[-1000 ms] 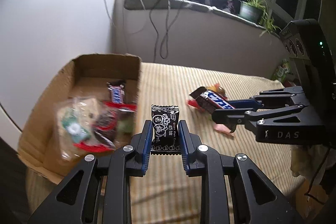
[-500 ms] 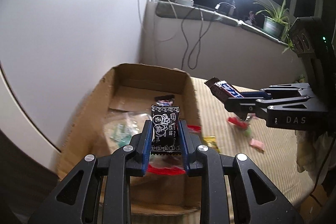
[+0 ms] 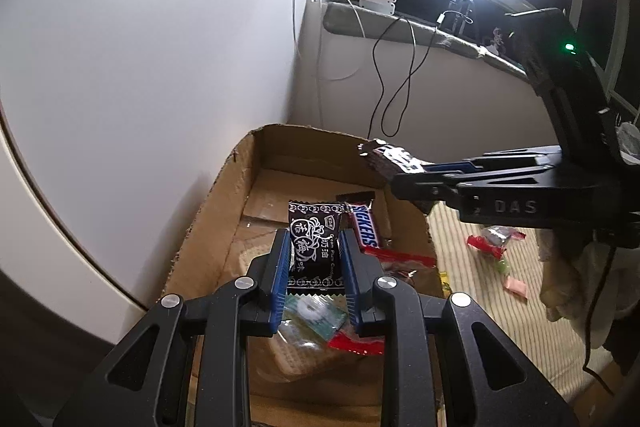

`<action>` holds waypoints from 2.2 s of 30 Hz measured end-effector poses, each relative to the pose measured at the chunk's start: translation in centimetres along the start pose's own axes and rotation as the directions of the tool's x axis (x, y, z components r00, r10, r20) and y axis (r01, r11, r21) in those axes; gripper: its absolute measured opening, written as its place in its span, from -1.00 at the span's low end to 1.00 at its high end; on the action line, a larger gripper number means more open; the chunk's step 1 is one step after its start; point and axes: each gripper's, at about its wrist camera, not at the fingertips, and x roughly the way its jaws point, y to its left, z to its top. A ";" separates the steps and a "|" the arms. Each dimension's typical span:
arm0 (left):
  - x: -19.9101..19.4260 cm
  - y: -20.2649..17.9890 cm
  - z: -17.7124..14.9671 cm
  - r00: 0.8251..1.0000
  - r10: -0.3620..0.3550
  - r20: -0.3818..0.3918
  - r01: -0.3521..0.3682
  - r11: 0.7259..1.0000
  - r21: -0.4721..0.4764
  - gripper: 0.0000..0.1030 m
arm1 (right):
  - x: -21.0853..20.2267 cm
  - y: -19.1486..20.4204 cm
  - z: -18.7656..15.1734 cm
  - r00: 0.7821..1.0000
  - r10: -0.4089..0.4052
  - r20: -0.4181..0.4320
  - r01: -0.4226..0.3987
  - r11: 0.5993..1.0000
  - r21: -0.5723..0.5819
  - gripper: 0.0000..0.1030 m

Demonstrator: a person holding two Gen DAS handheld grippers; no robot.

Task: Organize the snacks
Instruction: 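Carry the black packet and the Snickers bar over the box with both tools, then open both tools to release the snacks into the box, then withdraw both tools from the box toward the pink and green candies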

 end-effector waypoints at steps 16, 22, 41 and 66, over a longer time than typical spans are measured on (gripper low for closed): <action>0.7 0.7 0.0 1.000 0.006 -0.015 -0.007 1.000 -0.006 -0.55 | 3.7 0.1 1.2 0.999 -0.016 -0.032 0.016 1.000 -0.004 -0.43; 0.9 0.7 0.0 1.000 0.020 -0.020 -0.020 1.000 -0.008 -0.54 | 3.6 0.3 1.3 0.999 -0.029 -0.020 0.029 1.000 -0.011 -0.42; -0.3 -0.2 0.0 1.000 0.026 -0.001 -0.026 1.000 0.006 -0.09 | 0.0 -0.9 0.2 0.993 -0.116 0.029 0.116 0.993 -0.005 0.40; -2.8 -8.1 -2.1 0.997 -0.083 0.006 0.083 0.994 0.073 -0.09 | -10.4 -7.4 -9.9 0.973 -0.220 0.066 0.213 0.972 0.099 0.40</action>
